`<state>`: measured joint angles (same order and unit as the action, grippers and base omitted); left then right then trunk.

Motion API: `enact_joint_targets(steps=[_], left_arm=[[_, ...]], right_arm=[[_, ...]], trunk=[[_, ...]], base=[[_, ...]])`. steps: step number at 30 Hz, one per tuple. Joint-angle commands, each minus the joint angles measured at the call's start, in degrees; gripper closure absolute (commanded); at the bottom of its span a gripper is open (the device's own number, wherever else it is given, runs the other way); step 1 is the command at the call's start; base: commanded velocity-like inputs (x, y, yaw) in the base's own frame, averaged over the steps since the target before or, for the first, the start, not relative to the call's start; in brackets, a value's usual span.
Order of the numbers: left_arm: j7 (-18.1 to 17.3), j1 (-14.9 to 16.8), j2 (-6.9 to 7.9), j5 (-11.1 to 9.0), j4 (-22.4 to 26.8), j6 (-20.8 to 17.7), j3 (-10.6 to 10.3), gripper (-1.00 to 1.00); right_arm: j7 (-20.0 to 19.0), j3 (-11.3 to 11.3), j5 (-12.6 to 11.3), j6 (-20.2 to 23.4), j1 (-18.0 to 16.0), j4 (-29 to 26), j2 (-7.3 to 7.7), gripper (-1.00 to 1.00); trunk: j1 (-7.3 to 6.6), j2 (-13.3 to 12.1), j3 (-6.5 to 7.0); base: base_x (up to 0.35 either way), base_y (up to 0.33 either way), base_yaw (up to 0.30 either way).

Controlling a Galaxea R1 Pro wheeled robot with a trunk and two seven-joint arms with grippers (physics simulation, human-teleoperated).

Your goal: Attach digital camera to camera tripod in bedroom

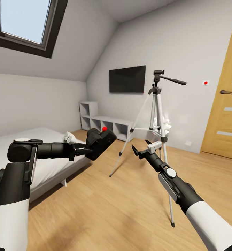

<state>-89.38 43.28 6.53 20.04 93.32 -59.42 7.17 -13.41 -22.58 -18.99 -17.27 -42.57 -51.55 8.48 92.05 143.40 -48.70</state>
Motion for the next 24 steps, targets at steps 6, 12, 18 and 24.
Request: enact_joint_targets(steps=[6,12,18,24], left_arm=[[-0.62,0.05,0.02,0.62,0.06,-0.58,0.04,1.00],[-0.62,0.05,0.20,0.62,0.02,-0.58,0.10,1.00],[-0.62,0.05,0.24,0.62,0.02,-0.58,0.17,1.00],[-0.62,0.05,0.37,0.62,0.02,-0.58,0.22,1.00]], right_arm=[[-0.13,-0.18,-0.74,-0.13,-0.06,0.05,0.03,-1.00],[-0.02,-0.18,-0.78,-0.07,-0.06,0.13,-0.49,-1.00],[0.04,-0.18,-0.78,-0.06,-0.06,0.13,-0.71,-1.00],[0.05,-0.18,-0.78,-0.09,-0.06,0.14,-0.77,-1.00]], trunk=[[-0.17,-0.06,0.71],[-0.32,-0.14,1.48],[-1.25,-1.77,2.08],[-2.57,-4.18,2.60]], base=[[0.000,0.000,0.000],[0.000,0.000,0.000],[0.000,0.000,0.000],[0.000,0.000,0.000]])
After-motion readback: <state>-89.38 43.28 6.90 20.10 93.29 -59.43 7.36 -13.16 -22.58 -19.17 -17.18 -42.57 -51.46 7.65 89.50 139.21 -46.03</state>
